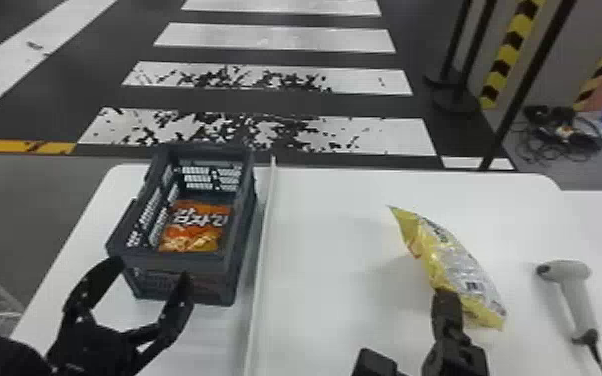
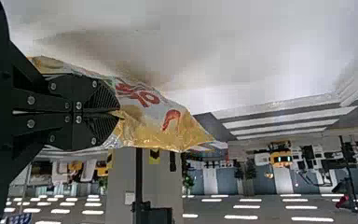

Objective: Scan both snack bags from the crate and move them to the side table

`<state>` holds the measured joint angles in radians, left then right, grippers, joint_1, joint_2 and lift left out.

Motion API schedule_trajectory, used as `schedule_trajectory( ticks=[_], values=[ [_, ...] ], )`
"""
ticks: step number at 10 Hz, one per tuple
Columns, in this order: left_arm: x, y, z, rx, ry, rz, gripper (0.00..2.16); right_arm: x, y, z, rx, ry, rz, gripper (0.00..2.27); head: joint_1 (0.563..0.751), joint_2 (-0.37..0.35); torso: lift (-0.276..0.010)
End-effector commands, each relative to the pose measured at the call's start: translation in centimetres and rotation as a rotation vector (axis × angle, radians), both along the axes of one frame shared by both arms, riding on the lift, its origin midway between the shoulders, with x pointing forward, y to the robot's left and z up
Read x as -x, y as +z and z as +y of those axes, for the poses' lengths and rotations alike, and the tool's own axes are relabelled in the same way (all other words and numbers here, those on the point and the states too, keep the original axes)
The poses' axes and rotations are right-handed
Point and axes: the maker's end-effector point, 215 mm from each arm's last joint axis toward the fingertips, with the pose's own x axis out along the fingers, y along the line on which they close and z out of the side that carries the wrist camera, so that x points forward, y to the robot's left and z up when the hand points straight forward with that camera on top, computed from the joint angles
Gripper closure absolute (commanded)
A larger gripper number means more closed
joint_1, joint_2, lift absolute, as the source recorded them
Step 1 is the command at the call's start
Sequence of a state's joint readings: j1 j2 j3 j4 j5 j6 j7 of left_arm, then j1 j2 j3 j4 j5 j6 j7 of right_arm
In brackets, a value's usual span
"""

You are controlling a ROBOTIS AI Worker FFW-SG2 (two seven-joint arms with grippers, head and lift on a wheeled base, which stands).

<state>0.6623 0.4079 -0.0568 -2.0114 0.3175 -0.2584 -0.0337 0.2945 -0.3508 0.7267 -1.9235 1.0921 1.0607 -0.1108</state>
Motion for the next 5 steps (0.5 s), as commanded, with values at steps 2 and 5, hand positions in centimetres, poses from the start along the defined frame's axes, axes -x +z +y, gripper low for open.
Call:
schedule_trajectory(
  ticks=[2, 5],
  values=[
    [0.0, -0.1, -0.1, 0.003, -0.001, 0.001, 0.08, 0.1, 1.5, 3.0, -0.315, 0.012, 0.048, 0.01, 0.695, 0.041, -0.099],
    [0.0, -0.3, 0.0, 0.003, -0.001, 0.003, 0.08, -1.0, 3.6, 5.8, -0.655, 0.03, 0.104, 0.02, 0.695, 0.082, -0.099]
  ],
)
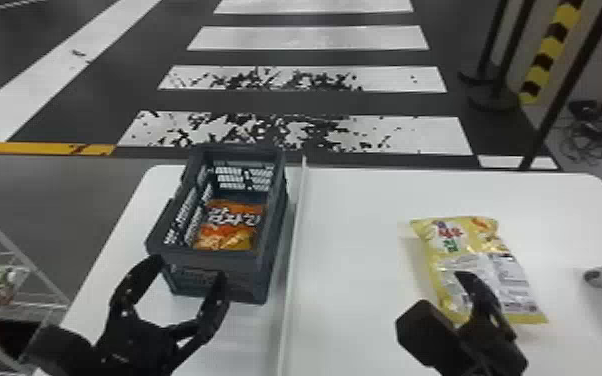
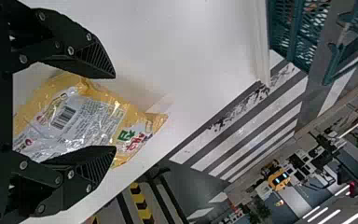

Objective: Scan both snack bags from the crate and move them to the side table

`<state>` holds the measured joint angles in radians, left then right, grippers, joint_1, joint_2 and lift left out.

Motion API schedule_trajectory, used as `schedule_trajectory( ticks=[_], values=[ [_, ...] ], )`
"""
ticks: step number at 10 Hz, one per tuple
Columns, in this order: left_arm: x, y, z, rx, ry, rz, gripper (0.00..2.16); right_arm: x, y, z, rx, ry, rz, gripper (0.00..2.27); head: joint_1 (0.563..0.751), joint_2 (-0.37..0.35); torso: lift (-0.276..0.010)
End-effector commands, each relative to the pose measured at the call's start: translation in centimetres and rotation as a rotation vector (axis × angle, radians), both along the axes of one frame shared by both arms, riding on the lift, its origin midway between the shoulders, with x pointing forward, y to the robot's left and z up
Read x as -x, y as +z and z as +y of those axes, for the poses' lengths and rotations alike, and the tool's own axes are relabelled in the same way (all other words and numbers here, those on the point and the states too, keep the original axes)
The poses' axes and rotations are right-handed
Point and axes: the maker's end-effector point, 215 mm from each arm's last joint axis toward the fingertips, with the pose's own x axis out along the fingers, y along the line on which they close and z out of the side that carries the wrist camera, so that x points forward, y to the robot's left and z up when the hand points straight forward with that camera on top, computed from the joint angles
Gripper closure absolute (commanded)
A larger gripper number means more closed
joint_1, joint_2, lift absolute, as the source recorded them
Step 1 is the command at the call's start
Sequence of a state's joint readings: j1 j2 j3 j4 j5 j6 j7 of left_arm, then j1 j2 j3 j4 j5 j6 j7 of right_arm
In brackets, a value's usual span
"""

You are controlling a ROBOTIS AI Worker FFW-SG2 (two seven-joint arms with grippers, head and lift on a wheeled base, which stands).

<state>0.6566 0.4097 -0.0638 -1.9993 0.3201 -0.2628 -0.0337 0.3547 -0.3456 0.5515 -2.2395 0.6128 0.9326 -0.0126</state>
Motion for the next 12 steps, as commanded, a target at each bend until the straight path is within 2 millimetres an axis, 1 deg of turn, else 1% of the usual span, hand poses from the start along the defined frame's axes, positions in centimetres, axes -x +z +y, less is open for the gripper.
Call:
schedule_trajectory(
  ticks=[1, 2, 3, 4, 5, 6, 7, 8, 9, 10, 11, 12],
  values=[
    [0.0, 0.1, 0.1, 0.002, 0.002, -0.004, 0.08, -1.4, 2.0, 1.0, -0.198, 0.005, -0.01, 0.06, 0.695, 0.101, -0.099],
    [0.0, 0.1, 0.1, 0.004, 0.001, -0.007, 0.08, -2.8, 3.7, 1.5, -0.39, 0.017, -0.01, 0.09, 0.695, 0.118, -0.099],
    [0.0, 0.3, 0.1, 0.004, 0.003, -0.01, 0.08, -4.1, 5.5, 0.8, -0.559, 0.011, -0.016, 0.09, 0.695, 0.13, -0.099],
    [0.0, 0.3, 0.1, 0.004, 0.003, -0.01, 0.08, -5.0, 7.0, -0.4, -0.667, -0.001, -0.036, 0.11, 0.695, 0.129, -0.099],
    [0.0, 0.2, 0.1, 0.004, 0.002, -0.01, 0.08, -5.5, 7.8, -1.9, -0.748, -0.021, -0.049, 0.15, 0.695, 0.121, -0.099],
    [0.0, 0.2, 0.0, 0.006, 0.001, -0.01, 0.08, -6.1, 8.1, -3.6, -0.802, -0.041, -0.066, 0.35, 0.695, 0.099, -0.099],
    [0.0, 0.2, -0.1, 0.007, -0.001, -0.01, 0.08, -6.9, 8.8, -4.5, -0.852, -0.045, -0.113, 0.77, 0.695, 0.075, -0.099],
    [0.0, 0.1, -0.1, 0.007, -0.002, -0.008, 0.08, -7.5, 7.8, -5.5, -0.872, -0.076, -0.105, 1.58, 0.695, 0.053, -0.099],
    [0.0, 0.0, -0.1, 0.007, -0.001, -0.007, 0.08, -8.0, 6.9, -6.1, -0.876, -0.099, -0.098, 2.14, 0.695, 0.042, -0.099],
    [0.0, 0.0, -0.1, 0.007, -0.001, -0.007, 0.08, -8.5, 6.0, -6.1, -0.888, -0.098, -0.078, 2.24, 0.695, 0.025, -0.099],
    [0.0, 0.0, -0.1, 0.006, -0.001, -0.005, 0.08, -9.0, 5.2, -6.3, -0.899, -0.109, -0.066, 2.25, 0.695, 0.019, -0.099],
    [0.0, -0.1, -0.2, 0.009, -0.001, -0.005, 0.08, -10.0, 4.9, -6.4, -0.916, -0.111, -0.078, 2.25, 0.695, 0.017, -0.099]
  ],
)
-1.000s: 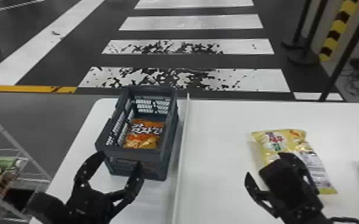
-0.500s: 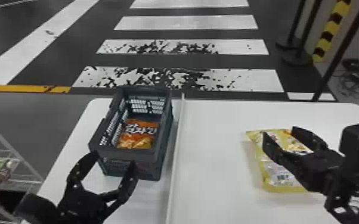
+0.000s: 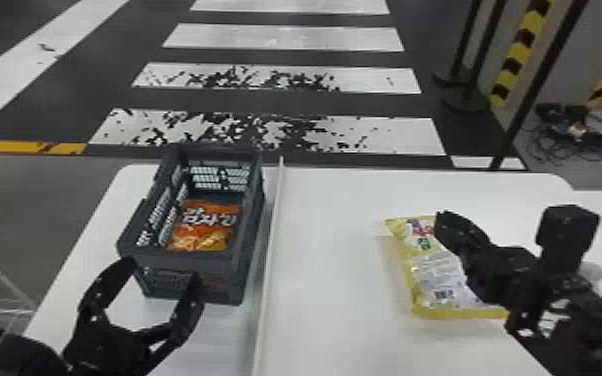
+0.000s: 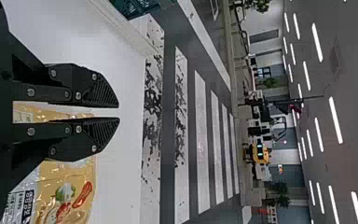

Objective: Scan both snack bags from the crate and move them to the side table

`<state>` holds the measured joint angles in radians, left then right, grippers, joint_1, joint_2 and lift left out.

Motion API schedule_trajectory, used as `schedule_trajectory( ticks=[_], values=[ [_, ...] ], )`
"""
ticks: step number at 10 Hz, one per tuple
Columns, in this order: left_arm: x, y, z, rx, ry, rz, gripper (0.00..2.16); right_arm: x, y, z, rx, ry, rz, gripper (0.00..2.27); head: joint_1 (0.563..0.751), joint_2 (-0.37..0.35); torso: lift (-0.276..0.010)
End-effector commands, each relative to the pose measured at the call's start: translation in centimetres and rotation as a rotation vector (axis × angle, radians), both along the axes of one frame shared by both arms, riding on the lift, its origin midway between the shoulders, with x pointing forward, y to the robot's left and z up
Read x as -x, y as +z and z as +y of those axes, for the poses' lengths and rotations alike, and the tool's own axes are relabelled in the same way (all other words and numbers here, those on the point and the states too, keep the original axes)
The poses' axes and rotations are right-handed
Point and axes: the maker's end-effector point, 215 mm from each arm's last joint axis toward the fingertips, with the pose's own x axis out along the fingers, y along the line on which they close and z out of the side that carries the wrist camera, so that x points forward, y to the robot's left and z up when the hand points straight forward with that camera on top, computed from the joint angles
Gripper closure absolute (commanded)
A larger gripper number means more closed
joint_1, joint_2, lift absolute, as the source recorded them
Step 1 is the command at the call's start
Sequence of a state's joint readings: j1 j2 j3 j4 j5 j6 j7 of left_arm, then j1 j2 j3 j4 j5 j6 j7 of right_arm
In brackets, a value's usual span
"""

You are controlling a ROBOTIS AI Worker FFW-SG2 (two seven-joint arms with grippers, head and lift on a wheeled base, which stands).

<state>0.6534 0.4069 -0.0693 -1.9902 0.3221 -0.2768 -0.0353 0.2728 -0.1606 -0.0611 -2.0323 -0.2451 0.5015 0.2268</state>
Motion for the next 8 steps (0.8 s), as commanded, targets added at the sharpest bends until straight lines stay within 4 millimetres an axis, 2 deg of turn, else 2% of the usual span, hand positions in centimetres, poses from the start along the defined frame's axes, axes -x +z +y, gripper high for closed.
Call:
schedule_trajectory(
  ticks=[1, 2, 6, 8],
  values=[
    [0.0, 0.0, -0.1, 0.002, -0.002, 0.0, 0.08, -1.9, -0.4, -0.8, -0.01, -0.022, -0.025, 2.25, 0.695, 0.015, -0.099],
    [0.0, 0.0, -0.1, 0.002, -0.002, 0.0, 0.08, -3.2, -0.5, -1.3, -0.011, -0.033, -0.045, 2.25, 0.695, 0.008, -0.099],
    [0.1, 0.0, -0.2, -0.001, -0.004, -0.001, 0.08, -7.9, -6.0, -4.0, 0.005, -0.087, 0.032, 2.25, 0.695, -0.022, -0.099],
    [0.1, 0.0, -0.3, -0.003, -0.006, 0.0, 0.08, -9.6, -7.5, -5.5, 0.033, -0.105, 0.049, 2.25, 0.695, -0.036, -0.099]
  ],
)
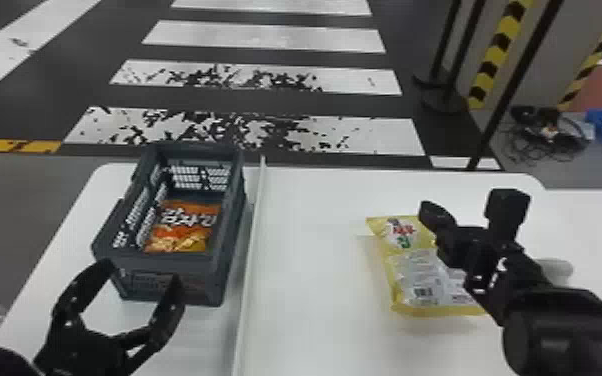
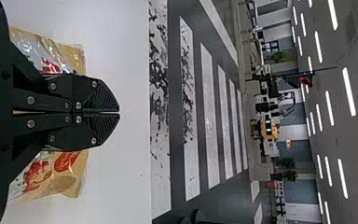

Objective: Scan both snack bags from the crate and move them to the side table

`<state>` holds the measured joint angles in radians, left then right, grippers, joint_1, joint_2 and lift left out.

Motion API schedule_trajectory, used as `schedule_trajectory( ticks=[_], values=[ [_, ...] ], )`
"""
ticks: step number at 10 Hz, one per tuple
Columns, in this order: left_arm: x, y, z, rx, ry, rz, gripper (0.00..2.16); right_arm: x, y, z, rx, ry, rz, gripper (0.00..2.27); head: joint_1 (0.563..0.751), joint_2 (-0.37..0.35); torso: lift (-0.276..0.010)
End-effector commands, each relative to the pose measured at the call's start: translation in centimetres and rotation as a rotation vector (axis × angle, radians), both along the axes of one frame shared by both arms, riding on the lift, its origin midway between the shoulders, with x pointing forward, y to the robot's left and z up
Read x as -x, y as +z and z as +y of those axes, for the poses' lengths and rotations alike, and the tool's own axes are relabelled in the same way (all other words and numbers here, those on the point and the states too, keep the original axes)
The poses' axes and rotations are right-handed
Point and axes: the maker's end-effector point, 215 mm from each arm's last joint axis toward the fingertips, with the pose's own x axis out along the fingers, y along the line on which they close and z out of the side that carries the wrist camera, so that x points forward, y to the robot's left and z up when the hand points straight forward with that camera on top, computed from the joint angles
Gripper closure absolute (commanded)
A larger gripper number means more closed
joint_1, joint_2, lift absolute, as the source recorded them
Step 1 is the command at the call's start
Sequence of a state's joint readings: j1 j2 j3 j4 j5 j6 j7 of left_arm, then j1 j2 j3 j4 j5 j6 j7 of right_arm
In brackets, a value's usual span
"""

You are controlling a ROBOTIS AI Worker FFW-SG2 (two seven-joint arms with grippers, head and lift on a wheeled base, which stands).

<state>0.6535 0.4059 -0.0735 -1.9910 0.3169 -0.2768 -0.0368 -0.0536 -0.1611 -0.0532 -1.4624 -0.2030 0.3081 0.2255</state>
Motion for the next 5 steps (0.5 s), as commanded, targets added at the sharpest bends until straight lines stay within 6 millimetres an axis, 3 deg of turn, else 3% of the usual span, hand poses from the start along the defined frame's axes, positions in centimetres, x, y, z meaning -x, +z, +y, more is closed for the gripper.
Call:
schedule_trajectory(
  ticks=[1, 5],
  values=[
    [0.0, 0.0, 0.0, -0.001, -0.001, 0.0, 0.08, -0.6, -1.2, -0.8, 0.015, -0.009, 0.023, 2.25, 0.695, -0.046, -0.099],
    [0.0, 0.0, -0.2, 0.0, -0.004, -0.001, 0.08, 1.4, -3.7, -0.1, 0.017, 0.007, 0.065, 2.25, 0.695, -0.058, -0.099]
  ],
)
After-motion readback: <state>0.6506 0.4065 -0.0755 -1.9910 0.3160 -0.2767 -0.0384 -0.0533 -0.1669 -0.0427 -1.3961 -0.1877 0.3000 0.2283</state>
